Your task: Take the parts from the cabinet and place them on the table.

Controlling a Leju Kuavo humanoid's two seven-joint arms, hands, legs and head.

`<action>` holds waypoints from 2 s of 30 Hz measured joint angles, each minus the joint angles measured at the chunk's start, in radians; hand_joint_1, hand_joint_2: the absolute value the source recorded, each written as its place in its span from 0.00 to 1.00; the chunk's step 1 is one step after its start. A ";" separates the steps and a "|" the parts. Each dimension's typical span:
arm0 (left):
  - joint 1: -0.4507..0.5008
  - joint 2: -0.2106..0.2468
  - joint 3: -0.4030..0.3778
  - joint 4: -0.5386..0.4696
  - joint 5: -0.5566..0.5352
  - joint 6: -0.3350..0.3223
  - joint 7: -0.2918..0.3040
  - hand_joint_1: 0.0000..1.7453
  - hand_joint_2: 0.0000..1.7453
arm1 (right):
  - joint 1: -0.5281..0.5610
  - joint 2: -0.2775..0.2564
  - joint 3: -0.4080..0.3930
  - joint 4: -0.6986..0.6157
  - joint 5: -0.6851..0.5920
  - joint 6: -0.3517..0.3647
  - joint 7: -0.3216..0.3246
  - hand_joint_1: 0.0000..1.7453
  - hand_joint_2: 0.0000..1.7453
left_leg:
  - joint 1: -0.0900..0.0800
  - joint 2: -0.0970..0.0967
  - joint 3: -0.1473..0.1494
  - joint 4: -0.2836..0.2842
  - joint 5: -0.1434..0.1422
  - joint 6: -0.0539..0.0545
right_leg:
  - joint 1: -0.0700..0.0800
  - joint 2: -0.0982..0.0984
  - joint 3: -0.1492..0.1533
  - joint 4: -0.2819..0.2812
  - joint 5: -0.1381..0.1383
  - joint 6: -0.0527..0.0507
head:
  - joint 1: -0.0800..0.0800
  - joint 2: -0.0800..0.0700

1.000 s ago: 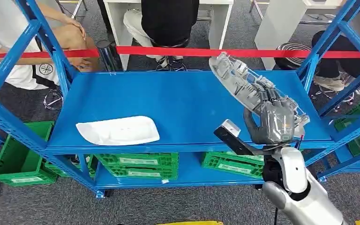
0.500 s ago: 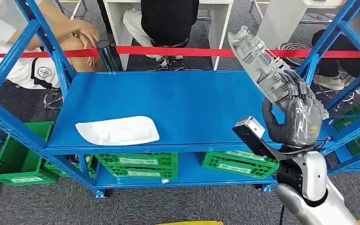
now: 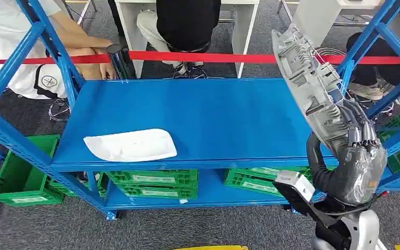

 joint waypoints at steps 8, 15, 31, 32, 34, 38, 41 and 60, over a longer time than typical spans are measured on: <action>-0.001 0.011 -0.006 0.000 -0.015 0.021 -0.085 0.00 0.00 | 0.046 0.040 0.002 -0.053 0.043 -0.046 -0.033 1.00 1.00 | 0.000 0.003 0.000 0.000 0.000 0.000 | 0.000 0.001 0.000 0.000 0.000 0.000 | 0.000 0.000; -0.001 0.013 -0.011 0.000 -0.022 0.043 -0.172 0.00 0.00 | 0.053 0.066 0.019 -0.076 0.058 -0.051 -0.050 1.00 1.00 | 0.000 0.007 0.000 0.000 0.000 0.001 | 0.000 0.002 -0.001 0.000 0.000 0.000 | 0.000 0.000; -0.002 0.016 -0.024 -0.002 -0.039 0.096 -0.242 0.00 0.00 | 0.088 0.090 0.025 -0.124 0.071 -0.066 -0.068 1.00 1.00 | 0.000 0.007 0.000 0.000 -0.001 0.000 | 0.000 0.002 -0.001 0.000 0.000 0.000 | 0.000 0.000; -0.002 0.016 -0.024 -0.002 -0.039 0.096 -0.242 0.00 0.00 | 0.088 0.092 0.025 -0.131 0.071 -0.067 -0.071 1.00 1.00 | 0.000 0.006 0.000 0.000 -0.001 0.000 | 0.000 0.002 -0.001 0.000 0.000 0.000 | 0.000 0.000; -0.002 0.016 -0.024 -0.002 -0.039 0.096 -0.241 0.00 0.00 | 0.089 0.094 0.025 -0.140 0.071 -0.067 -0.072 1.00 1.00 | 0.000 0.006 0.000 0.000 -0.001 0.000 | 0.000 0.002 -0.001 0.000 0.000 0.000 | 0.000 0.000; -0.002 0.016 -0.024 -0.002 -0.039 0.096 -0.241 0.00 0.00 | 0.091 0.097 0.024 -0.153 0.068 -0.068 -0.076 1.00 1.00 | 0.000 0.006 0.000 0.000 -0.001 0.000 | 0.000 0.002 -0.001 0.000 0.000 0.000 | 0.000 0.000; -0.002 0.015 -0.024 -0.002 -0.039 0.095 -0.241 0.00 0.00 | 0.098 0.107 0.021 -0.172 0.029 -0.069 -0.111 1.00 1.00 | 0.000 0.005 0.000 0.000 -0.001 0.000 | 0.000 0.002 -0.001 0.000 0.000 0.000 | 0.000 0.000; -0.002 0.012 -0.024 -0.002 -0.054 0.074 -0.235 0.00 0.00 | 0.181 0.221 -0.032 -0.301 -0.554 -0.076 -0.492 1.00 1.00 | 0.000 -0.001 0.000 0.000 -0.002 -0.001 | 0.000 0.001 -0.001 0.000 -0.003 0.000 | 0.000 0.000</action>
